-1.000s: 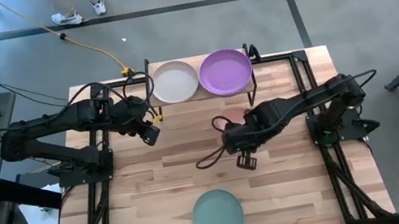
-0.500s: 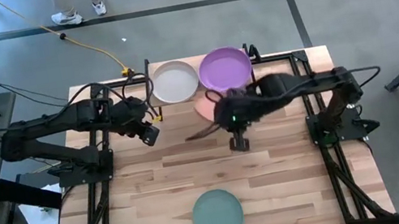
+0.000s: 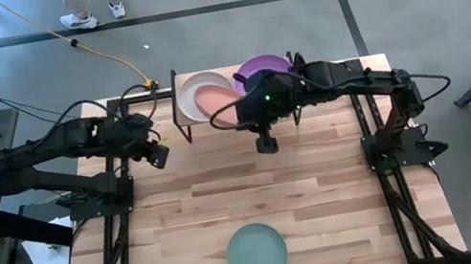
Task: Place and stack plates onto a shelf
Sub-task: Stack the orange plate on the white plate on the shelf
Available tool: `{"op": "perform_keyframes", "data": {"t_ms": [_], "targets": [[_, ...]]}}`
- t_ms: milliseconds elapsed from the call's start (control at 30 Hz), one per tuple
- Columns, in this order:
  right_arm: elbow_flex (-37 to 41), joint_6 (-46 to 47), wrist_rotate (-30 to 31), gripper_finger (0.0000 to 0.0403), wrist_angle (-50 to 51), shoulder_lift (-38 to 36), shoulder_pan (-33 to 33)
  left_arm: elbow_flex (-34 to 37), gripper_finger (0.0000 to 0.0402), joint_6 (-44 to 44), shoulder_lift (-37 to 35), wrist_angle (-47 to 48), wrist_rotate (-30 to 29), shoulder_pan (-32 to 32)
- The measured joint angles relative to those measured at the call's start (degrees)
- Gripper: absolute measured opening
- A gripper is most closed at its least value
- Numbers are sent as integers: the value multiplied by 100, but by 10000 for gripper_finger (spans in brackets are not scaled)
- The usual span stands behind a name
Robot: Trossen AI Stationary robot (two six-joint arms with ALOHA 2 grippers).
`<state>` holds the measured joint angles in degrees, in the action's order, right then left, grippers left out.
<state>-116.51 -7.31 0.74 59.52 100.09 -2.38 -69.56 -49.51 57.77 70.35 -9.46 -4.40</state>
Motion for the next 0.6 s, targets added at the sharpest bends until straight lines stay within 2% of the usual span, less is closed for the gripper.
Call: {"op": "perform_keyframes", "data": {"t_ms": [233,600], "targets": [[7,-1429,-343,0,-824,154,-335,0,97,-95,-347,-4,-344,0],[11,-3596,-416,0,-863,819,-798,-2,97,-93,-495,9,-467,-2]]}}
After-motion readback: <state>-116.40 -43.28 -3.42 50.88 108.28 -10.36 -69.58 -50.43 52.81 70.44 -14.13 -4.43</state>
